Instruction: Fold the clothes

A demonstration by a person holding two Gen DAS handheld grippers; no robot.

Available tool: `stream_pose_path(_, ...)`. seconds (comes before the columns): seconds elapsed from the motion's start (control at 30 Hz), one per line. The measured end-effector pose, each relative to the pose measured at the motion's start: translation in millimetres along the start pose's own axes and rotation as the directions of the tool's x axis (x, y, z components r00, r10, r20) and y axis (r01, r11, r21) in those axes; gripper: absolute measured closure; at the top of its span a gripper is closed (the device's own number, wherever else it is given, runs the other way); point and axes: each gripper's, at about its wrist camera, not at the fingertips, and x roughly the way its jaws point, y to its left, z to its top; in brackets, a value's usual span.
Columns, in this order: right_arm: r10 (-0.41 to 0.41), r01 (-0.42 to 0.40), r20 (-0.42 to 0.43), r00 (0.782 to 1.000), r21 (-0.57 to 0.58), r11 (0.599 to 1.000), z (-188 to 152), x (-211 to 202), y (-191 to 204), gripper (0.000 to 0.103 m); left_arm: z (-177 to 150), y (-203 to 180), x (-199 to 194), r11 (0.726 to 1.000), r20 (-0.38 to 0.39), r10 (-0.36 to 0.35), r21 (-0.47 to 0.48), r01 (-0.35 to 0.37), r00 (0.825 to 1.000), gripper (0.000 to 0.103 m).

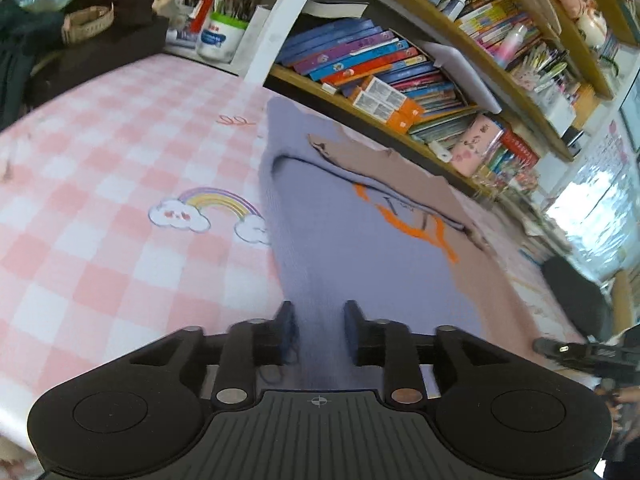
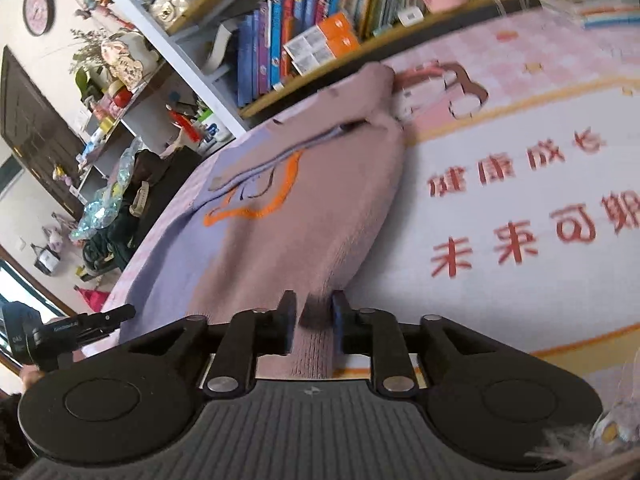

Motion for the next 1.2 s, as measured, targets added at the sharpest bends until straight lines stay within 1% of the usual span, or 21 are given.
stream_pose_path(0.03, 0.014, -0.014, -0.002, 1.000, 0.009, 1.000, 0, 0, -2, 0.079, 0, 1, 0, 1.000, 0.000, -0.009, -0.008, 0.009, 1.000, 0.067)
stream_pose_path(0.13, 0.029, -0.029, -0.009, 1.000, 0.023, 0.999, 2, 3, -2, 0.077, 2, 2, 6, 0.999, 0.008, -0.025, -0.021, 0.025, 1.000, 0.067)
stream_pose_path(0.2, 0.036, -0.035, -0.013, 0.999, 0.029, 0.999, 4, 7, -2, 0.079, 5, 2, 10, 0.999, 0.014, -0.033, -0.027, 0.034, 0.999, 0.067)
stream_pose_path(0.23, 0.036, -0.036, -0.018, 0.999, 0.033, 0.999, 5, 10, -2, 0.084, 6, 3, 12, 0.999, 0.016, -0.036, -0.030, 0.037, 0.999, 0.067)
stream_pose_path(0.27, 0.037, -0.036, -0.022, 0.999, 0.031, 0.999, 6, 11, -1, 0.086, 6, 3, 12, 0.999, 0.016, -0.037, -0.030, 0.038, 0.999, 0.067)
stream_pose_path(0.33, 0.039, -0.038, -0.030, 0.999, 0.027, 0.999, 6, 12, -1, 0.087, 6, 2, 13, 0.999, 0.017, -0.039, -0.032, 0.039, 0.999, 0.067)
stream_pose_path(0.37, 0.040, -0.039, -0.032, 0.999, 0.026, 0.999, 5, 11, -2, 0.089, 6, 2, 13, 0.999, 0.017, -0.040, -0.033, 0.040, 0.999, 0.067)
stream_pose_path(0.43, 0.045, -0.044, -0.029, 0.999, 0.031, 0.999, 2, 7, -4, 0.091, 5, 1, 12, 0.999, 0.019, -0.040, -0.033, 0.041, 0.999, 0.071)
stream_pose_path(0.5, 0.051, -0.049, -0.026, 0.998, 0.041, 0.998, -1, 5, -7, 0.092, 4, 1, 11, 0.999, 0.015, -0.038, -0.036, 0.038, 0.999, 0.072)
stream_pose_path(0.57, 0.050, -0.049, -0.021, 0.999, 0.043, 0.998, -4, 2, -7, 0.094, 3, 1, 11, 0.999, 0.005, -0.024, -0.039, 0.024, 1.000, 0.083)
stream_pose_path(0.6, 0.047, -0.046, -0.017, 0.999, 0.041, 0.998, -5, 1, -7, 0.094, 3, 2, 10, 0.999, 0.003, -0.013, -0.043, 0.013, 1.000, 0.095)
stream_pose_path(0.63, 0.044, -0.044, -0.009, 0.999, 0.039, 0.998, -6, -1, -7, 0.094, 2, 3, 8, 0.999, 0.011, 0.001, -0.048, -0.001, 1.000, 0.097)
stream_pose_path(0.67, 0.051, -0.051, 0.003, 0.999, 0.043, 0.998, -6, -4, -8, 0.094, 1, 4, 4, 0.999, 0.031, 0.006, -0.049, -0.004, 1.000, 0.097)
stream_pose_path(0.77, 0.096, -0.099, 0.058, 0.994, 0.045, 0.994, -1, -15, -3, 0.094, 4, -2, -7, 0.999, 0.086, -0.015, -0.037, 0.018, 0.996, 0.098)
stream_pose_path(0.83, 0.130, -0.134, 0.094, 0.987, 0.031, 0.991, 5, -23, 3, 0.094, 9, -10, -14, 0.999, 0.107, -0.038, -0.008, 0.039, 0.994, 0.098)
stream_pose_path(0.9, 0.142, -0.145, 0.106, 0.984, 0.023, 0.989, 7, -28, 6, 0.094, 13, -15, -19, 0.998, 0.122, -0.068, 0.005, 0.068, 0.990, 0.098)
stream_pose_path(0.97, 0.154, -0.157, 0.118, 0.981, 0.014, 0.988, 10, -32, 9, 0.094, 12, -13, -17, 0.997, 0.105, -0.077, -0.012, 0.079, 0.991, 0.097)
stream_pose_path(1.1, 0.128, -0.130, 0.064, 0.990, 0.033, 0.991, 6, -23, 3, 0.094, 3, -8, -5, 0.996, 0.047, -0.069, -0.046, 0.071, 0.996, 0.097)
stream_pose_path(1.2, 0.113, -0.115, 0.039, 0.993, 0.044, 0.992, 3, -17, -1, 0.094, 0, -5, 0, 0.996, 0.020, -0.066, -0.061, 0.067, 0.998, 0.097)
